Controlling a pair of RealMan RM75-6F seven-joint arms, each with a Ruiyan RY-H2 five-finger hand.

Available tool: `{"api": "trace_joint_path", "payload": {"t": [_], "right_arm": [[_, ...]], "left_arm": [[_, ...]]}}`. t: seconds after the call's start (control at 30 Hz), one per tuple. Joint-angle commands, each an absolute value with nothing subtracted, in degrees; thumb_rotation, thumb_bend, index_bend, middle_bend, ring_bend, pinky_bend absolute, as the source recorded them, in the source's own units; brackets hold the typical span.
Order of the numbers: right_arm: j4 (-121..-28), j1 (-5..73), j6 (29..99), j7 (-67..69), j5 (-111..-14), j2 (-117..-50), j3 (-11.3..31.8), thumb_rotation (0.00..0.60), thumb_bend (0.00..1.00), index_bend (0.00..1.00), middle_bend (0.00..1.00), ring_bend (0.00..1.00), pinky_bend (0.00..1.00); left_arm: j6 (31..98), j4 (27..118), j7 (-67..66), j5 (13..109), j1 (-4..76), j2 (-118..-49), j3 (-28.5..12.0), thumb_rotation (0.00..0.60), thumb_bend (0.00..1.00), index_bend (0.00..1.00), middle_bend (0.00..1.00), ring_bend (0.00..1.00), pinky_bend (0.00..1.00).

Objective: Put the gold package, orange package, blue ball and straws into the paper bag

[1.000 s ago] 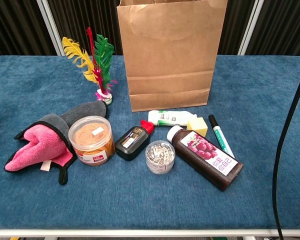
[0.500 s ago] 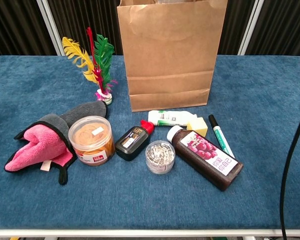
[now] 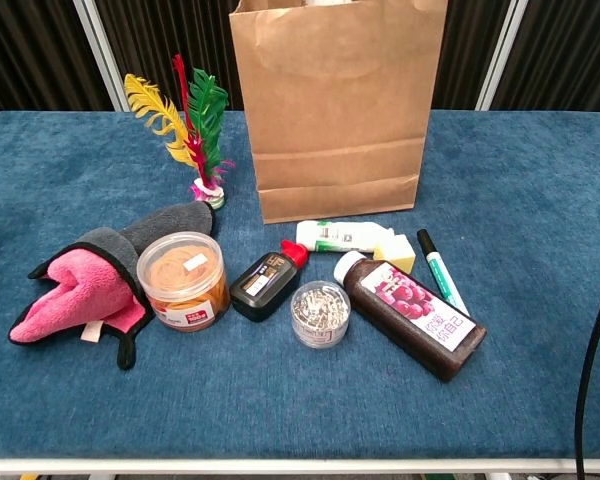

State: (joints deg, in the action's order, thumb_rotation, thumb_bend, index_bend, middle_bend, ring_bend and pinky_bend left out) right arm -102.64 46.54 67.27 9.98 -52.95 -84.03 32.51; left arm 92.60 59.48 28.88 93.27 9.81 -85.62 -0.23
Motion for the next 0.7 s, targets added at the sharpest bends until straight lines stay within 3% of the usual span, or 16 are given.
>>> {"api": "trace_joint_path", "payload": {"t": [0.03, 0.17, 0.37, 0.5, 0.7], "right_arm": [[-104.5, 44.3, 69.5, 10.2, -58.0, -82.1, 31.1, 0.600, 0.00, 0.00, 0.16, 0.00, 0.07], [-106.4, 39.1, 73.1, 8.7, -69.2, -77.3, 25.0, 0.600, 0.00, 0.00, 0.17, 0.00, 0.07], [-99.2, 26.8, 85.4, -3.5, -87.2, -72.0, 9.8, 0.600, 0.00, 0.07, 0.18, 0.00, 0.03], [-94.2, 19.9, 89.3, -12.9, -88.0, -71.9, 3.5, 0.600, 0.00, 0.11, 0.17, 0.00, 0.00], [-84.7, 12.1, 92.9, -18.1, -86.9, -76.0, -1.5, 0.600, 0.00, 0.11, 0.14, 0.00, 0.00]], "left_arm": [[92.6, 59.5, 28.9, 93.2, 9.8, -85.7, -0.3, 0.600, 0.24, 0.24, 0.23, 0.15, 0.24], [92.5, 59.5, 28.9, 93.2, 9.8, -85.7, -0.3, 0.600, 0.24, 0.24, 0.23, 0.15, 0.24], [92.6, 59.5, 28.1, 93.8, 10.0, -85.7, -0.1, 0.600, 0.24, 0.24, 0.23, 0.15, 0.24], [92.7, 59.7, 27.3, 94.1, 10.0, -85.5, 0.2, 0.600, 0.24, 0.24, 0.23, 0.15, 0.24], [92.6, 59.7, 25.3, 94.3, 9.4, -85.2, 1.0, 0.600, 0.24, 0.24, 0.23, 0.15, 0.24]]}}
